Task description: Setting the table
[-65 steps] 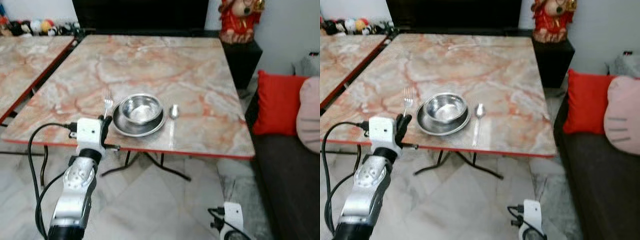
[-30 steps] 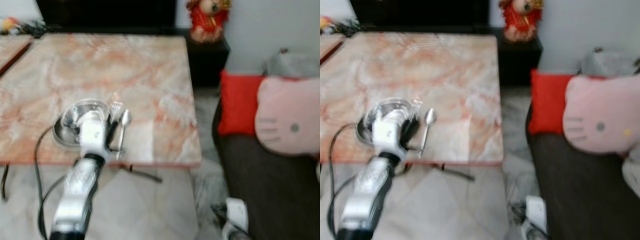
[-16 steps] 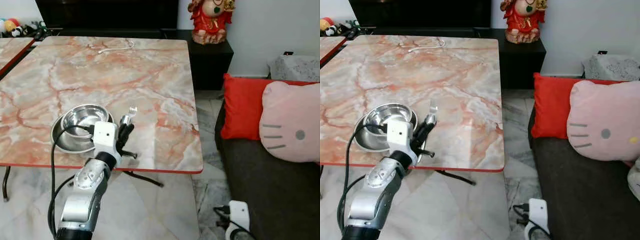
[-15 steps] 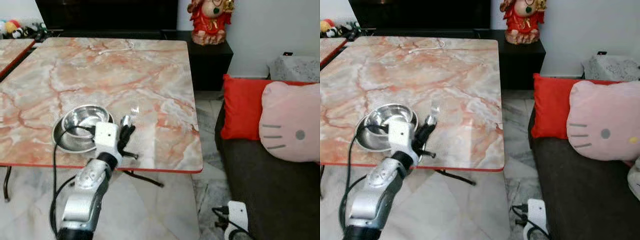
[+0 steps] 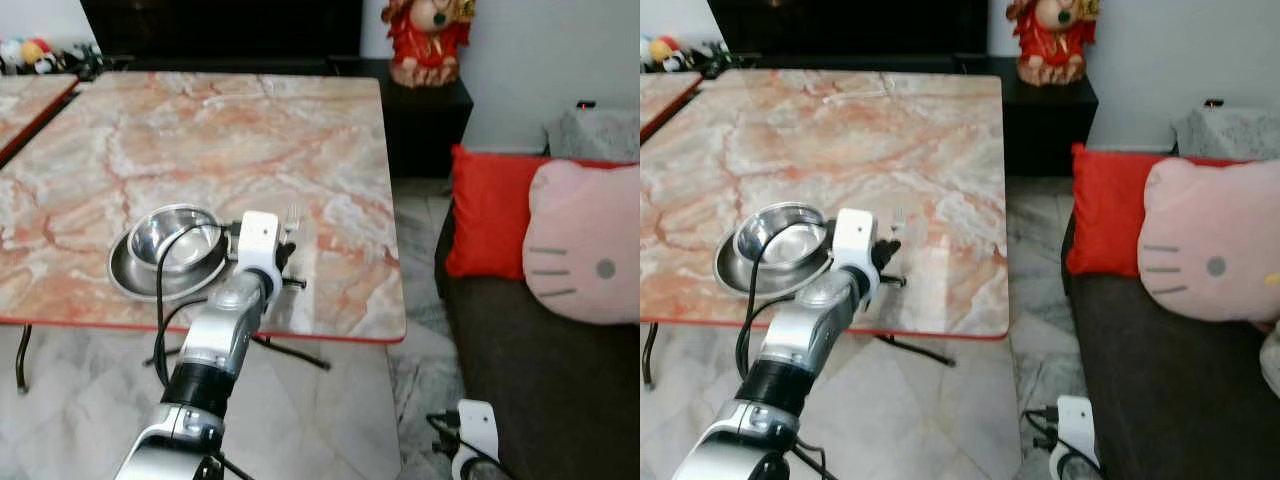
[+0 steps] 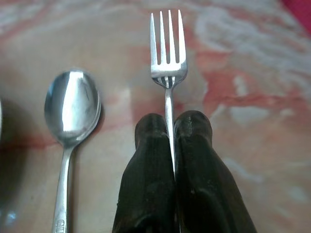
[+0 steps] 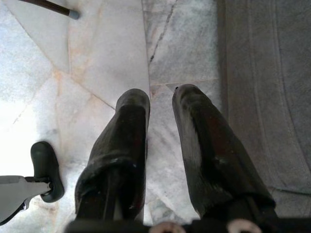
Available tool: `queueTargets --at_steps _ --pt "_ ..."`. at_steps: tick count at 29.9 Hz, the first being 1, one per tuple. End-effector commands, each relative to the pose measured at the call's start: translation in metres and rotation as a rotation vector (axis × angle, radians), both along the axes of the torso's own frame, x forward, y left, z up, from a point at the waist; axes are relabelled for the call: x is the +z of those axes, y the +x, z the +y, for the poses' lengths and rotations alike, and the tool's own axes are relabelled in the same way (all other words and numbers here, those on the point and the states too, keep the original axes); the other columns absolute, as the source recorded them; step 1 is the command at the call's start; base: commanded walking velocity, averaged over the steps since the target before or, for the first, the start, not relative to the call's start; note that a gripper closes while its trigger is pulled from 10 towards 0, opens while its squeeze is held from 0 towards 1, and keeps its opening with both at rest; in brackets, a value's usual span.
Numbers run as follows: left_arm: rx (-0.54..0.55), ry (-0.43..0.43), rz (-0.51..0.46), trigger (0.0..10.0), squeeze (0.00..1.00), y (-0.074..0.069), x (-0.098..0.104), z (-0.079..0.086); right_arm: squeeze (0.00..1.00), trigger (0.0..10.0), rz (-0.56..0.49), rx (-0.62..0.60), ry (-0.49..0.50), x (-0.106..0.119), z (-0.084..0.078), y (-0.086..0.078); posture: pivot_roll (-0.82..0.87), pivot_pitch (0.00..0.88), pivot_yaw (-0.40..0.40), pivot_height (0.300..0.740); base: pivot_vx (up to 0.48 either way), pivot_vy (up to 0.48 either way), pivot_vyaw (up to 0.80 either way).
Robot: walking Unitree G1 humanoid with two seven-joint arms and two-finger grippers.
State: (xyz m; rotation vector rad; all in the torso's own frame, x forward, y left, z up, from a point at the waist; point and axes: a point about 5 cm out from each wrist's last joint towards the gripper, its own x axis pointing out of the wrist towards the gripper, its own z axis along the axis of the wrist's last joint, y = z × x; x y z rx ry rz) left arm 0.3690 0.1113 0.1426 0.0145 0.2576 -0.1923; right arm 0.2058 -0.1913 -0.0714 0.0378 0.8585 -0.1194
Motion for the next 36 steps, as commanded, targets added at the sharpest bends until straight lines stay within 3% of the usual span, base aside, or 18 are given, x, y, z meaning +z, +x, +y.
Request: queueTargets --at_steps 1,10,36 --pt "0.032 0.022 0.023 10.0 0.0 0.004 -0.002 0.002 0.0 10.0 0.014 -0.008 0.003 -0.002 -0.001 -0.003 0.0 0.088 -0.008 0.74 0.0 0.0 0.0" --pt "0.088 0.045 0.057 10.0 0.0 0.013 -0.003 0.006 0.0 10.0 0.018 -0.007 0.001 -0.002 -0.001 -0.004 0.0 0.083 -0.005 0.74 0.0 0.0 0.0" --pt "0.053 0.103 0.109 10.0 0.0 0.007 -0.021 0.008 0.0 10.0 0.02 -0.009 0.003 -0.003 0.001 -0.005 0.01 0.103 -0.006 0.74 0.0 0.0 0.0"
